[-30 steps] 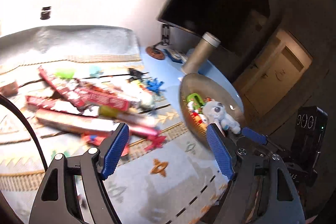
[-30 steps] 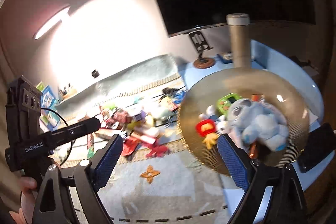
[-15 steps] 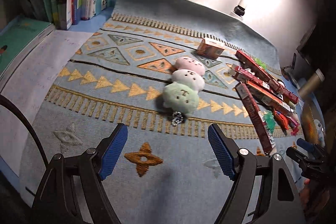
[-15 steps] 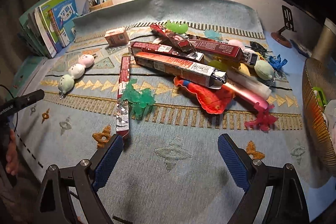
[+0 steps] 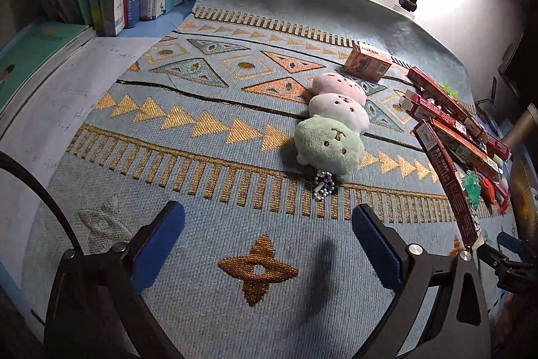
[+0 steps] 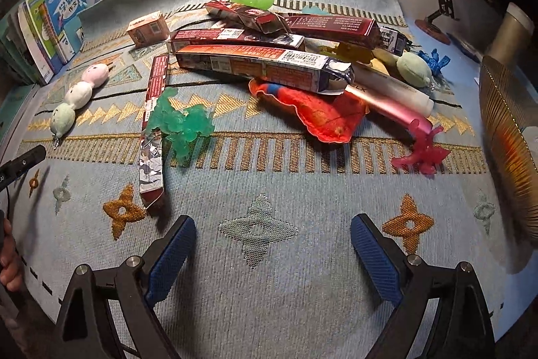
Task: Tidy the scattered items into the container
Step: 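Move both grippers back over the rug toward the mochi plush stack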
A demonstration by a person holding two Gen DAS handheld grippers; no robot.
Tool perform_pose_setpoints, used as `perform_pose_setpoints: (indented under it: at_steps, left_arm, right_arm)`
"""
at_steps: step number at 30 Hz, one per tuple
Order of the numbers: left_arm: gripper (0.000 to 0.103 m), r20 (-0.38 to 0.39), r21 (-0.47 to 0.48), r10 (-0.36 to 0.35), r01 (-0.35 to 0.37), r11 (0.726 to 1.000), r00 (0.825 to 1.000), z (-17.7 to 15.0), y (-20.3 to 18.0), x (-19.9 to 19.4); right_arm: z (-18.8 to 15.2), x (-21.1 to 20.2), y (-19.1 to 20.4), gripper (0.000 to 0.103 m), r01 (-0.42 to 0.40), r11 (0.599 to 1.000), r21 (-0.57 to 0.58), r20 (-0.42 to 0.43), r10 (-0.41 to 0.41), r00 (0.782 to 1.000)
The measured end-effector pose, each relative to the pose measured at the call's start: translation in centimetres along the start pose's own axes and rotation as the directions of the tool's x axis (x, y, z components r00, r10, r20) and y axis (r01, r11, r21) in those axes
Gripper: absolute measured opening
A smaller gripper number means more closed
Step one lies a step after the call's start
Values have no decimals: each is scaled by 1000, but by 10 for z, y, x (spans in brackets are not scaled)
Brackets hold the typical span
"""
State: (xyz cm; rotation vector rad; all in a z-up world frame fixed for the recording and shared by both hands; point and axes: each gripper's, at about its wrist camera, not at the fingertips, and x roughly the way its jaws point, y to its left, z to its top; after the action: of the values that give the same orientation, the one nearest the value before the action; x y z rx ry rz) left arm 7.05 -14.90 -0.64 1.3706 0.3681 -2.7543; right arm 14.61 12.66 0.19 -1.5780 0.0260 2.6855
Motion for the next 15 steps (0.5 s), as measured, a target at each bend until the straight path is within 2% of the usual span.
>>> perform_pose_setpoints:
  at_steps: [1,4,10,11,13,14,15]
  left_arm:
    - [102,-2,-10,3,-3,1000,1000,1,0,0]
    - [103,-9,-23,6,-6,1000,1000,2,1,1]
    - [103,-36,119,122,-117,986,992,-4,-20,8]
    - [102,-45,112,105,-99,989,993,-2,-20,7]
    - [102,-63,86,13,-8,996,998,6,-17,2]
    - [102,-54,84,-17,21,996,998,12,-17,-3]
    - [102,-26,96,-29,31,995,999,18,-19,-9]
  right_arm:
    - [0,1,-1,103,-14,1000,10,-8,14,1000]
    - [2,3,2,103,-15,1000,-2,-24,15,1000]
    - [2,2,2,103,-11,1000,-24,-24,10,1000]
    - [2,3,3,103,-13,1000,-28,-24,12,1000]
    - [4,1,2,99,-21,999,-26,-36,20,999]
    - [4,-3,2,89,-35,999,-28,-30,34,999]
    - [6,-8,4,85,-73,997,-37,-23,72,997]
